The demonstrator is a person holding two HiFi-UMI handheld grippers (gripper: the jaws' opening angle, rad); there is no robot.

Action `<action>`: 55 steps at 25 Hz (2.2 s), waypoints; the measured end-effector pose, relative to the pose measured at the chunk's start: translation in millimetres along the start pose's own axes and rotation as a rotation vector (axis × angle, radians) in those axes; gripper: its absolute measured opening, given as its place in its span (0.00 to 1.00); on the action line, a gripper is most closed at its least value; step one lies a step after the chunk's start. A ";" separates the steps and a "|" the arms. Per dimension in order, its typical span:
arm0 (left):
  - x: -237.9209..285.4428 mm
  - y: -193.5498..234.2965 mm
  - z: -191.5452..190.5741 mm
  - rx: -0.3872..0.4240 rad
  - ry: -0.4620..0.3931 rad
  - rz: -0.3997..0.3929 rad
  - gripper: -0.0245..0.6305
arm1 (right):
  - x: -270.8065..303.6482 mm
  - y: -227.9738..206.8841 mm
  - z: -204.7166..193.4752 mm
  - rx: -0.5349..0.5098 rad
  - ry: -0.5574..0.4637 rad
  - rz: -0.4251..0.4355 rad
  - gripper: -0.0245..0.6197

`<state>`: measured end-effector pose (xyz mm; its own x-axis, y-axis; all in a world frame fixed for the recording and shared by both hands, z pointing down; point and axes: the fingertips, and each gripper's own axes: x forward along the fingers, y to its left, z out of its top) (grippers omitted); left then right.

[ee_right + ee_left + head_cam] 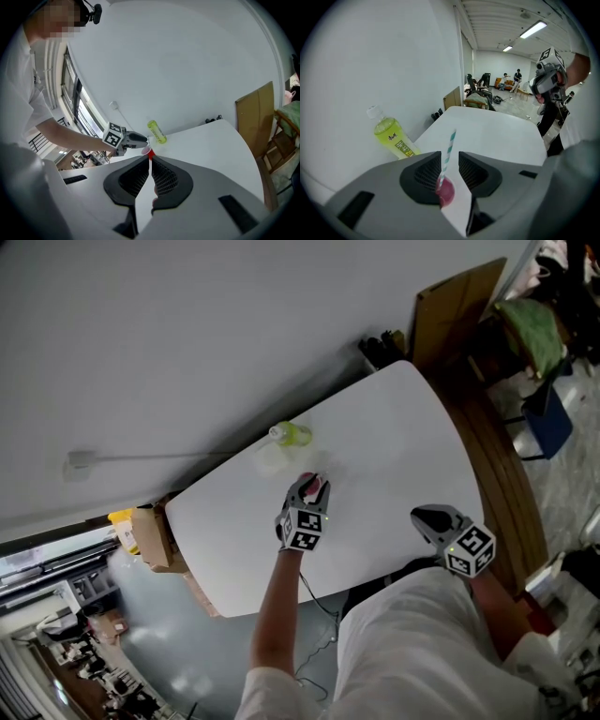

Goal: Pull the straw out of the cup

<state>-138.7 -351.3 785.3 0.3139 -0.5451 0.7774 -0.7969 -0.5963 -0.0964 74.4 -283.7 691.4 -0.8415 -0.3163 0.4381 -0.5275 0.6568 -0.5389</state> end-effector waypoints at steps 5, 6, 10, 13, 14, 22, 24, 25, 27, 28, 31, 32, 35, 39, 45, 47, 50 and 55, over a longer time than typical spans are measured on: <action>17.8 3.9 -5.3 0.023 0.044 -0.001 0.21 | -4.9 -11.7 -8.9 0.023 0.010 -0.020 0.10; 19.2 3.7 -5.4 0.031 0.046 0.001 0.18 | -5.4 -13.4 -9.9 0.028 0.012 -0.023 0.10; 19.8 7.2 -6.3 0.038 0.038 0.027 0.08 | -4.9 -17.2 -10.0 0.040 0.014 -0.027 0.10; 16.4 9.4 -6.7 0.027 0.020 0.044 0.08 | -4.2 -17.5 -11.0 0.042 0.010 -0.023 0.10; 14.5 9.8 -6.3 0.024 0.012 0.051 0.08 | -3.7 -17.4 -11.6 0.041 0.011 -0.020 0.10; -12.9 12.7 2.0 -0.014 -0.062 0.106 0.08 | 1.7 -9.4 -8.9 0.019 0.024 0.006 0.10; -24.6 10.6 9.3 -0.028 -0.098 0.118 0.08 | 3.0 -3.0 -4.7 0.004 0.026 0.021 0.10; -31.1 9.0 14.5 -0.037 -0.122 0.123 0.08 | 3.2 -0.4 -2.7 -0.005 0.028 0.026 0.10; -48.0 7.7 24.6 -0.058 -0.165 0.139 0.08 | 5.2 5.8 0.7 -0.023 0.029 0.033 0.10; -57.4 8.1 27.8 -0.067 -0.182 0.149 0.08 | 7.0 9.9 2.2 -0.030 0.028 0.038 0.10; -83.2 5.6 33.5 -0.080 -0.230 0.182 0.08 | 7.8 22.8 4.5 -0.054 0.027 0.052 0.10; -91.7 3.1 35.4 -0.084 -0.247 0.191 0.08 | 6.2 27.0 3.6 -0.063 0.027 0.055 0.10; -119.4 -3.7 40.6 -0.103 -0.307 0.218 0.07 | 1.8 40.1 -0.3 -0.092 0.023 0.062 0.10; -168.0 -10.9 41.5 -0.144 -0.393 0.251 0.07 | -2.1 67.2 -5.9 -0.117 0.006 0.069 0.10; -237.3 -29.0 28.4 -0.184 -0.485 0.286 0.07 | -9.6 117.1 -13.8 -0.154 -0.024 0.080 0.10; -256.6 -36.8 21.9 -0.191 -0.510 0.296 0.07 | -13.1 131.3 -13.8 -0.174 -0.039 0.078 0.10; -283.2 -48.9 15.8 -0.200 -0.544 0.300 0.07 | -22.1 149.9 -10.0 -0.207 -0.060 0.066 0.10; -337.0 -72.2 4.9 -0.217 -0.608 0.290 0.07 | -40.2 183.8 -8.9 -0.239 -0.104 0.045 0.10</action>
<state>-184.4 -127.4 527.3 0.2555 -0.9345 0.2478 -0.9571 -0.2807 -0.0717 12.4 -144.1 581.1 -0.8777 -0.3432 0.3345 -0.4565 0.8112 -0.3655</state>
